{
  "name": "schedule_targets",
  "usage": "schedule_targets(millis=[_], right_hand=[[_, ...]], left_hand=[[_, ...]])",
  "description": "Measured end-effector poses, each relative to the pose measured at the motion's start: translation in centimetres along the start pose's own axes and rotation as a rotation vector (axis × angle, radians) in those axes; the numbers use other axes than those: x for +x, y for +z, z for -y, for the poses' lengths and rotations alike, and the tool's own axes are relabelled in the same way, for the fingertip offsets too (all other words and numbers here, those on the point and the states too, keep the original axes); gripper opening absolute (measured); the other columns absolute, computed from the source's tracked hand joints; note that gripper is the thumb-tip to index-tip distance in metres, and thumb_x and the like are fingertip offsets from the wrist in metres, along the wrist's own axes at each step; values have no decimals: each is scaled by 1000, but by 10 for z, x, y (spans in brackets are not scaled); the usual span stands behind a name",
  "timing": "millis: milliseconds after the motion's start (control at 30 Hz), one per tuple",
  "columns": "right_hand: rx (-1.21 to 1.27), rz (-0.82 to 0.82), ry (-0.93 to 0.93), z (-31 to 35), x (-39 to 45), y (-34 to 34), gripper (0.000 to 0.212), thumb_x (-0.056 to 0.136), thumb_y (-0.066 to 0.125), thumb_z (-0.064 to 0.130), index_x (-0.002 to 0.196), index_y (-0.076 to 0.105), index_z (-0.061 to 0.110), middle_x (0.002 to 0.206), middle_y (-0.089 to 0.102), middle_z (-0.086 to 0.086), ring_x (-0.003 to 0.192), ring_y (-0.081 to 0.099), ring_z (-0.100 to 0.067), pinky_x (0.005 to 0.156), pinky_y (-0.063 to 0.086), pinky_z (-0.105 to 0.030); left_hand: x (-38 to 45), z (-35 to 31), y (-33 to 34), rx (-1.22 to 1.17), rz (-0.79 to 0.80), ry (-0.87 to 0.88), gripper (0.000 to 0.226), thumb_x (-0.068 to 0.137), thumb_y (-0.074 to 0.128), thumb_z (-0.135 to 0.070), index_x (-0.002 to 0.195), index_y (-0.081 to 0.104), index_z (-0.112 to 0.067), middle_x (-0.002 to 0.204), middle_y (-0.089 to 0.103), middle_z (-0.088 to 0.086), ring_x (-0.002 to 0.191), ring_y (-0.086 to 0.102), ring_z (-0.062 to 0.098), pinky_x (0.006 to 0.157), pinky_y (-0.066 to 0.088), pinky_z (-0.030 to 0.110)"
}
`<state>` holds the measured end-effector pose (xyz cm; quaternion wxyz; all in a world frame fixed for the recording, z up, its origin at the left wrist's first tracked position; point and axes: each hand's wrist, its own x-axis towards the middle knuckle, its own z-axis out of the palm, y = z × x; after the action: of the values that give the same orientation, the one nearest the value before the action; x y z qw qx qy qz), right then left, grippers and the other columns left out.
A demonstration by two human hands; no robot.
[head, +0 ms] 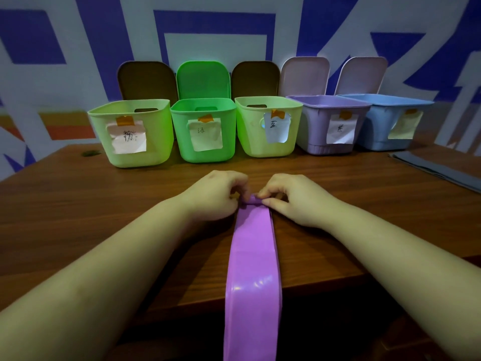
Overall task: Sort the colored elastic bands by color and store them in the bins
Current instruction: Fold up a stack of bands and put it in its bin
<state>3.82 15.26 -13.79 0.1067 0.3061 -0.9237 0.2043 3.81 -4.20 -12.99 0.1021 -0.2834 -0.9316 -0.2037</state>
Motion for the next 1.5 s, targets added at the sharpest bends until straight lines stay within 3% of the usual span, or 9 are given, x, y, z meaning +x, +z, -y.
schedule_targets(millis=[167, 367, 500, 633, 733, 967, 1133, 1367, 1500], right_hand=[[31, -102, -37, 0, -6, 7, 16, 88, 63, 21, 100, 72, 15, 99, 67, -2, 94, 61, -21, 84, 47, -41], [42, -142, -57, -4, -9, 11, 17, 87, 63, 24, 100, 72, 18, 96, 67, 1, 92, 61, -19, 81, 49, -43], [43, -158, -55, -5, -8, 10, 16, 89, 61, 23, 99, 72, 18, 95, 67, 1, 91, 60, -18, 81, 48, -41], [92, -171, -24, -4, -7, 12, 15, 88, 62, 23, 99, 72, 23, 95, 68, 7, 90, 60, -10, 77, 45, -28], [156, -185, 15, -3, -5, 12, 18, 86, 64, 25, 103, 69, 29, 95, 68, 12, 89, 60, -3, 72, 40, -18], [340, -226, 154, -4, 4, 18, 28, 77, 75, 27, 102, 64, 31, 92, 61, 10, 82, 54, -8, 76, 45, -27], [344, -105, 232, -5, 2, 18, 9, 79, 73, 35, 85, 70, 31, 86, 68, 12, 83, 59, -8, 82, 51, -35], [251, -189, 149, 6, -8, 20, 9, 78, 74, 29, 82, 65, 26, 84, 60, 14, 77, 53, -6, 75, 44, -26], [132, -207, 48, 9, -12, 16, 13, 78, 74, 27, 86, 68, 19, 84, 56, 12, 83, 57, -14, 75, 46, -32]], left_hand=[[-6, 1, 14, -319, -211, -162, 31, 81, 72, -23, 104, 52, -28, 77, 67, -10, 80, 62, 5, 78, 47, 23], [3, 5, 24, -550, -258, -282, 47, 73, 79, -14, 109, 50, -24, 75, 65, -7, 69, 61, 1, 73, 44, 19], [4, 7, 22, -445, -144, -318, 28, 80, 73, -25, 106, 66, -22, 96, 67, -3, 86, 58, 6, 83, 44, 20], [1, 7, 20, -419, -90, -291, 2, 82, 71, -27, 84, 70, -25, 89, 71, -6, 79, 60, 2, 77, 45, 16], [-1, 7, 20, -426, -95, -251, 6, 79, 74, -27, 82, 69, -27, 83, 69, -11, 72, 57, -3, 67, 43, 7], [-4, 7, 21, -433, -119, -190, 12, 77, 76, -22, 85, 68, -20, 79, 66, -10, 70, 54, -1, 67, 42, 9], [-8, 6, 21, -447, -141, -193, 14, 74, 78, -18, 82, 67, -24, 76, 64, -15, 63, 53, -9, 63, 40, 6], [-11, -1, 13, -411, -139, -240, 6, 83, 69, -30, 78, 69, -26, 82, 70, -5, 74, 59, 2, 74, 46, 18], [-6, -6, 5, -343, -77, -239, 23, 80, 73, -22, 102, 65, -26, 85, 63, -6, 81, 58, 9, 71, 44, 11]])
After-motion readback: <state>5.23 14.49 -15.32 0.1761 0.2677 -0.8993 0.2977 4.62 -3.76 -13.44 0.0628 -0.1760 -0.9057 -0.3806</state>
